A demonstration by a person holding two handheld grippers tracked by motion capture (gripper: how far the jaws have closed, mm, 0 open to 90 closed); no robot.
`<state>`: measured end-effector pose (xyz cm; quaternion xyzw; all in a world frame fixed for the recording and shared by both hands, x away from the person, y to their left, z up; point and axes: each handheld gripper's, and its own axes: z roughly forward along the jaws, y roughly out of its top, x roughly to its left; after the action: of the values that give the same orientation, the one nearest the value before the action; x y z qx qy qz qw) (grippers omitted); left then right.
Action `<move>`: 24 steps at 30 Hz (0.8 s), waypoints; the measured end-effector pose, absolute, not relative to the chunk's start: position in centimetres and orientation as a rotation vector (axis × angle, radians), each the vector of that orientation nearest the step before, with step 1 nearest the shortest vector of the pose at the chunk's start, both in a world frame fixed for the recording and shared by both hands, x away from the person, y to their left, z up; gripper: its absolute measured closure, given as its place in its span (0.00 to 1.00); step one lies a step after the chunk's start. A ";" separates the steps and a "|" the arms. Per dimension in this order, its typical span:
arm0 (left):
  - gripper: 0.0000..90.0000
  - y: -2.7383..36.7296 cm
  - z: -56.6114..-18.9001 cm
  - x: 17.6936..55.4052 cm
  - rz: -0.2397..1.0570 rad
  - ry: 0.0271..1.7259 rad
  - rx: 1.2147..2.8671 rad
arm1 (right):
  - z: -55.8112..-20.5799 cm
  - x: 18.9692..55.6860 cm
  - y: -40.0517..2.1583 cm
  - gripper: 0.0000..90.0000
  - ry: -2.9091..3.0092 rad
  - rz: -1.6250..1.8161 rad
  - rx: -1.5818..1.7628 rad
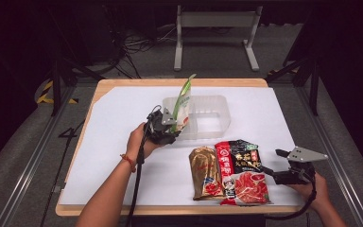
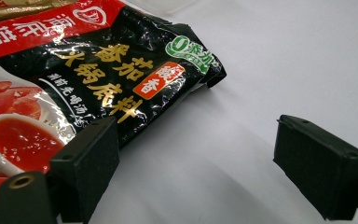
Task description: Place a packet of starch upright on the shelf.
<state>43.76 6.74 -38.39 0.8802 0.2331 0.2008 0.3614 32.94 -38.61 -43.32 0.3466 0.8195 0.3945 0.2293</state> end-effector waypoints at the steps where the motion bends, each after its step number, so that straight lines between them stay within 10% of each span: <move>1: 0.50 7.2 -38.2 43.4 0.522 0.598 2.238 | -43.3 32.9 -38.6 0.16 2.254 1.087 0.953; 24: 0.25 12.1 -40.5 38.4 0.353 0.561 2.136 | -43.3 33.0 -38.6 0.14 2.254 1.092 0.953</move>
<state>38.37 12.09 -40.45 0.8588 0.2257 0.1421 0.4374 32.99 -38.62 -43.25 0.3464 0.8187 0.3967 0.2289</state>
